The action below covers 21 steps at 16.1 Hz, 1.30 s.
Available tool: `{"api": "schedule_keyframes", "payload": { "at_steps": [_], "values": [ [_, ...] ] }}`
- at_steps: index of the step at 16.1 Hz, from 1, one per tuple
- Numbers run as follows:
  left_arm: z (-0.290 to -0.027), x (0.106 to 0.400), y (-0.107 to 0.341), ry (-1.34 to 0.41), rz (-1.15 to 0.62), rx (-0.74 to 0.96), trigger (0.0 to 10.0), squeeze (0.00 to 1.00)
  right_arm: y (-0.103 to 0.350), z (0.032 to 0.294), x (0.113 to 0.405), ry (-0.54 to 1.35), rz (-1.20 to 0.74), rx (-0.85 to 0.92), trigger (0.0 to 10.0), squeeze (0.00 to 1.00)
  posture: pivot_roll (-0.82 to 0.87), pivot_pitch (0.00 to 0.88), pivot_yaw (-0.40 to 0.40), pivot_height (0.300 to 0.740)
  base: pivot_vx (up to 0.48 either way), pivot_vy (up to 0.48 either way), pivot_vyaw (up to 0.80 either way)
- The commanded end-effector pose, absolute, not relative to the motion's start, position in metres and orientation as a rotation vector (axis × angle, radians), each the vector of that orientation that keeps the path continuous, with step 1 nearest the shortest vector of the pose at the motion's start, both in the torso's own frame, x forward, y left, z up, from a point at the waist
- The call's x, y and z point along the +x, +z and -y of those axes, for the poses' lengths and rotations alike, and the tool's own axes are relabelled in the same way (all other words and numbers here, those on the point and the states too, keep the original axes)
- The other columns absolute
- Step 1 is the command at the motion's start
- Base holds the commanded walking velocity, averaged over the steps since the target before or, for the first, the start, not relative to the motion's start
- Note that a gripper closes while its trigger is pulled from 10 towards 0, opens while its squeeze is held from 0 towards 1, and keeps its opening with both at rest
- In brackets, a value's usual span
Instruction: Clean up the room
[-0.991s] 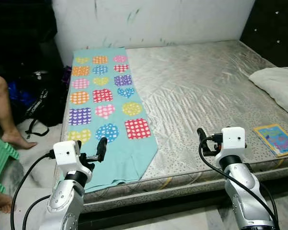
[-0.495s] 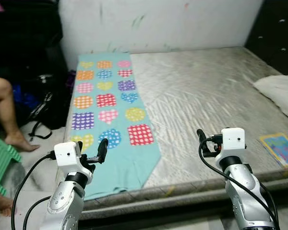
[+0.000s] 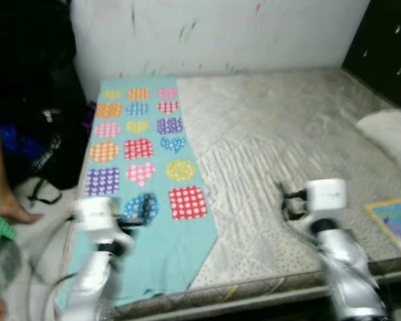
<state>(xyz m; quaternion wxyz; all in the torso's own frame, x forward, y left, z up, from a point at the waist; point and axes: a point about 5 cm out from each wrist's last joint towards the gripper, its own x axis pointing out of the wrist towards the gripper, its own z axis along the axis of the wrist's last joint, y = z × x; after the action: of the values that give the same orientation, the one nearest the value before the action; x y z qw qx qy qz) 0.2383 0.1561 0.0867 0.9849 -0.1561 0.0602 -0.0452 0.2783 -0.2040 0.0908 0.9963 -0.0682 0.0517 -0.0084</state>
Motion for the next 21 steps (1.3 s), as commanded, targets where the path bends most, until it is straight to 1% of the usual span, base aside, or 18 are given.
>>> {"api": "schedule_keyframes", "payload": {
  "at_steps": [1, 12, 15, 16, 18, 20, 21],
  "values": [
    [-0.1696, 0.238, 0.0898, -0.045, -0.101, -0.295, 10.0, 0.0, 0.0931, 0.1935, 0.2816, 0.012, -0.092, -0.124, 10.0, 0.0, -0.07, 0.0, 0.013, 0.74, 0.0, 0.0, 0.0],
    [-0.1693, 0.2392, 0.087, -0.024, -0.12, -0.304, 10.0, 0.0, 0.0928, 0.1893, 0.2827, 0.036, -0.091, -0.131, 10.0, 0.0, -0.07, 0.0, 0.01, 0.74, 0.0, 0.0, 0.0],
    [-0.1695, 0.2376, 0.0861, -0.019, -0.124, -0.306, 10.0, 0.0, 0.0927, 0.188, 0.2815, 0.048, -0.091, -0.126, 10.0, 0.0, -0.07, 0.0, 0.009, 0.7, 0.0, 0.0, 0.0],
    [-0.1701, 0.2375, 0.0858, -0.017, -0.126, -0.307, 10.0, 0.0, 0.0925, 0.1876, 0.2808, 0.052, -0.092, -0.126, 10.0, 0.0, -0.07, 0.0, 0.009, 0.68, 0.0, 0.0, 0.0],
    [-0.1705, 0.2375, 0.0856, -0.016, -0.127, -0.305, 10.0, 0.0, 0.0922, 0.1872, 0.2805, 0.056, -0.093, -0.125, 10.0, 0.0, -0.07, 0.0, 0.009, 0.665, 0.0, 0.0, 0.0],
    [-0.1706, 0.2375, 0.0854, -0.015, -0.128, -0.305, 10.0, 0.0, 0.0917, 0.1861, 0.2803, 0.064, -0.095, -0.121, 10.0, 0.0, -0.07, 0.0, 0.009, 0.64, 0.0, 0.0, 0.0],
    [-0.1705, 0.2376, 0.0854, -0.016, -0.128, -0.303, 10.0, 0.0, 0.092, 0.1848, 0.2804, 0.07, -0.094, -0.117, 10.0, 0.0, -0.07, 0.0, 0.009, 0.62, 0.0, 0.0, 0.0]
  ]
}}
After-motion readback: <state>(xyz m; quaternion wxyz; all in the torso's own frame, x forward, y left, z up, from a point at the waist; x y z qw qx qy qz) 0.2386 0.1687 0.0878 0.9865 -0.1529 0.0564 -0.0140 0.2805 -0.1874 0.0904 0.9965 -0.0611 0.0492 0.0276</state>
